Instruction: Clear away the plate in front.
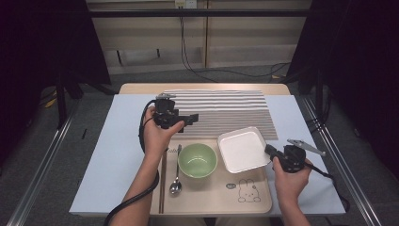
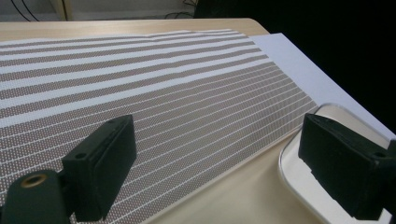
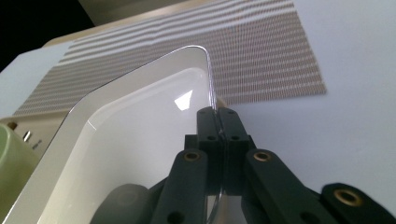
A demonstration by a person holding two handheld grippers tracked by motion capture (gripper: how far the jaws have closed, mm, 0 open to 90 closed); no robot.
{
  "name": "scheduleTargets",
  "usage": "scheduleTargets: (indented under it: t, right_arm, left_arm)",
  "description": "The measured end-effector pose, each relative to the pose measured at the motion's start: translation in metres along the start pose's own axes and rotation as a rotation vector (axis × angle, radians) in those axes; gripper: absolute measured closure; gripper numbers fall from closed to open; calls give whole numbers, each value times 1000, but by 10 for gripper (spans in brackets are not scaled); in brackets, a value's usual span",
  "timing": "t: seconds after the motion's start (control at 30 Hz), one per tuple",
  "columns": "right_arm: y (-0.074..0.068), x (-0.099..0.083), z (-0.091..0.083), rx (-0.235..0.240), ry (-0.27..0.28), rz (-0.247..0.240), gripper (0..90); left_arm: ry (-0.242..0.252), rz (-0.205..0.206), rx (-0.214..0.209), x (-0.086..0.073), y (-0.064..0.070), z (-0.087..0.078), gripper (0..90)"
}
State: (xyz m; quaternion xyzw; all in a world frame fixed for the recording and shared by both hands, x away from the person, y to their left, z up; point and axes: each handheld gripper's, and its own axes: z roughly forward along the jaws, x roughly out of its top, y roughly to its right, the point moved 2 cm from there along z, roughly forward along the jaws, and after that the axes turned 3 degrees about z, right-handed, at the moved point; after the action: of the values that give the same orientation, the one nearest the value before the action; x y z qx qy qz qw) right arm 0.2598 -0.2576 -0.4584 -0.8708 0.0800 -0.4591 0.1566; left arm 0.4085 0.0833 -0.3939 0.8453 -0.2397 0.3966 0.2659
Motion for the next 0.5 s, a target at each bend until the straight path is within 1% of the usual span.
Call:
scheduleTargets:
  t: [0.07, 0.1, 0.2, 0.23, 0.3, 0.33, 0.47, 0.5]
  right_arm:
    - [-2, -8, -1, -11, -11, -19, 898]
    - [-3, -11, -1, -13, -14, -19, 898]
    - [-6, -19, -3, -14, -16, -4, 898]
    - [-7, -21, -3, -16, -16, 1, 898]
    - [-8, -25, -3, -29, -18, 7, 898]
    - [-8, -27, -3, -31, -19, 8, 898]
    - [-9, -31, -4, -45, -6, 16, 898]
    - [-10, -32, -5, -43, -7, 29, 898]
  left_arm:
    - [18, -1, 2, 2, 2, -2, 101]
    - [22, 2, 8, 3, 2, -2, 99]
    - [26, 13, 12, 4, 3, -5, 92]
    - [30, 7, 8, 5, 3, -5, 91]
    - [35, 4, 15, 6, 3, -7, 90]
    - [38, 8, 16, 6, 2, -8, 89]
    - [58, -3, 20, 9, -1, -10, 88]
    - [58, -5, 21, 9, -2, -11, 88]
